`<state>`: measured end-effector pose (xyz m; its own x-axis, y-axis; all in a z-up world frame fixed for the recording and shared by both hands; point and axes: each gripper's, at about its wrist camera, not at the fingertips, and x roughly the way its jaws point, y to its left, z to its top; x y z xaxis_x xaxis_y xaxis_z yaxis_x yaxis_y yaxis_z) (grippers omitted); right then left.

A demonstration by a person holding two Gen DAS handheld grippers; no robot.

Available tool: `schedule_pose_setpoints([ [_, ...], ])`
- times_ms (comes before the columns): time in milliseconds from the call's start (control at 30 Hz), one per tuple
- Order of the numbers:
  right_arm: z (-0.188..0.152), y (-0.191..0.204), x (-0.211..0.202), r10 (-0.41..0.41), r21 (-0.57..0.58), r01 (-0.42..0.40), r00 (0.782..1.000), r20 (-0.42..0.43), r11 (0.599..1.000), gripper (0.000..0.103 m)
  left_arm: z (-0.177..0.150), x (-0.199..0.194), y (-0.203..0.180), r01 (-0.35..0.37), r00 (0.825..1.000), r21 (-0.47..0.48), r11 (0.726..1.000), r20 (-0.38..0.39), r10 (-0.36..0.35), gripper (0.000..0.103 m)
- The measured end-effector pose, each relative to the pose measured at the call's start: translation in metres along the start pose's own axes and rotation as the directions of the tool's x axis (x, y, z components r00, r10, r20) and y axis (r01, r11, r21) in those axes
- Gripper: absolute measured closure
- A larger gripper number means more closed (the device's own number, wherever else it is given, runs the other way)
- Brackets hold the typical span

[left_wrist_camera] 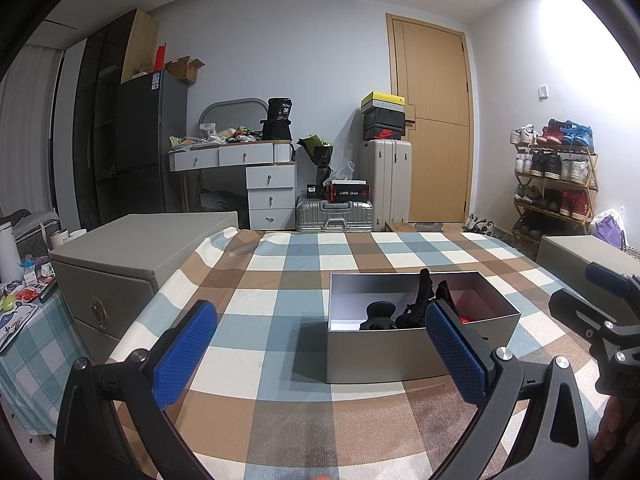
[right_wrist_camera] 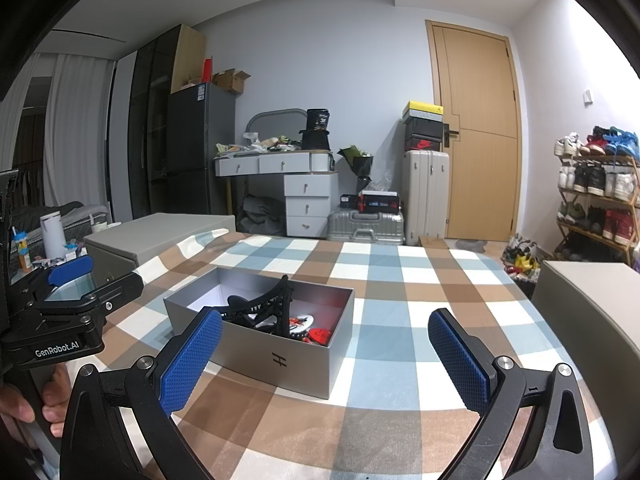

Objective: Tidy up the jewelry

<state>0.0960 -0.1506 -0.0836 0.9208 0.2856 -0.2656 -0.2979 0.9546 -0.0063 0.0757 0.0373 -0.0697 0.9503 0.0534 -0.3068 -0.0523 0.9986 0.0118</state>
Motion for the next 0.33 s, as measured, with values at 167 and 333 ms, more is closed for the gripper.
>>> schedule_pose_setpoints([
  [167, 0.0000, 0.0000, 0.0001, 0.000, 0.000, 0.000, 1.000, 0.000, 1.000, 0.000, 0.0011, -0.0019, 0.0006, -0.001, 1.000, 0.000, 1.000, 0.001, 0.001, 0.001],
  [333, 0.0000, 0.0000, -0.0002, 0.000, 0.001, 0.000, 1.000, 0.000, 1.000, 0.000, 0.0005, -0.0021, 0.0015, -0.002, 1.000, -0.002, 1.000, 0.000, 0.002, 0.001],
])
